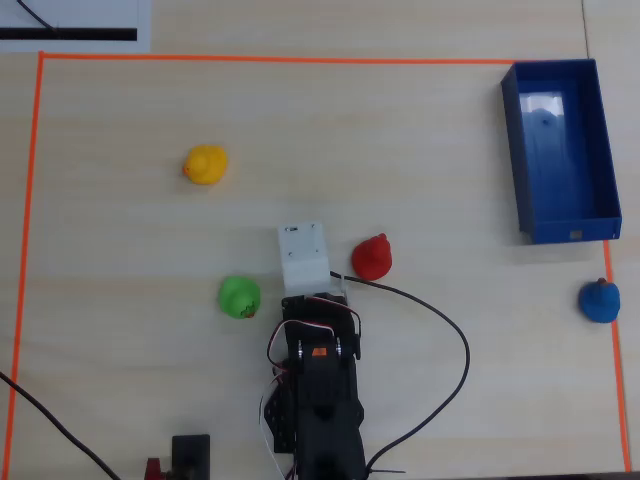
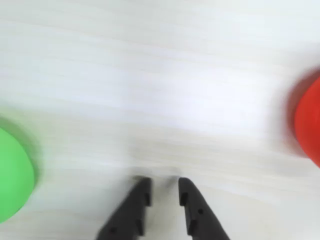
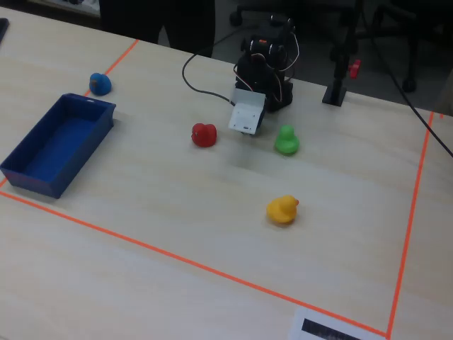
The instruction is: Grasp red duck and put it into box.
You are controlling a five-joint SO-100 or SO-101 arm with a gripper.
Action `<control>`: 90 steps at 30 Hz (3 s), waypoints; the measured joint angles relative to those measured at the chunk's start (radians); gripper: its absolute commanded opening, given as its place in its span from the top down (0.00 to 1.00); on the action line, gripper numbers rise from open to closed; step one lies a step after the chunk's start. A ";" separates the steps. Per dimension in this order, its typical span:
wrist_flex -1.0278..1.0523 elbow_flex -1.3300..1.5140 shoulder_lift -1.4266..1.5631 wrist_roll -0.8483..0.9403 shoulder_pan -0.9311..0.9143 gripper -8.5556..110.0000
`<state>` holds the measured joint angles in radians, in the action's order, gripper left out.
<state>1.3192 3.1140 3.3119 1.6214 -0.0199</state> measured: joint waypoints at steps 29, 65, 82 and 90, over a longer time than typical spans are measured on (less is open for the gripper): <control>-0.293 -0.706 -0.716 -0.020 -0.272 0.70; -0.819 -0.353 -0.979 0.232 -0.594 0.82; -0.821 -0.373 -1.003 0.233 -0.615 0.93; -0.867 -0.410 -0.923 0.133 -0.595 0.93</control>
<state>0.4525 2.7044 2.3884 1.7549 -0.6151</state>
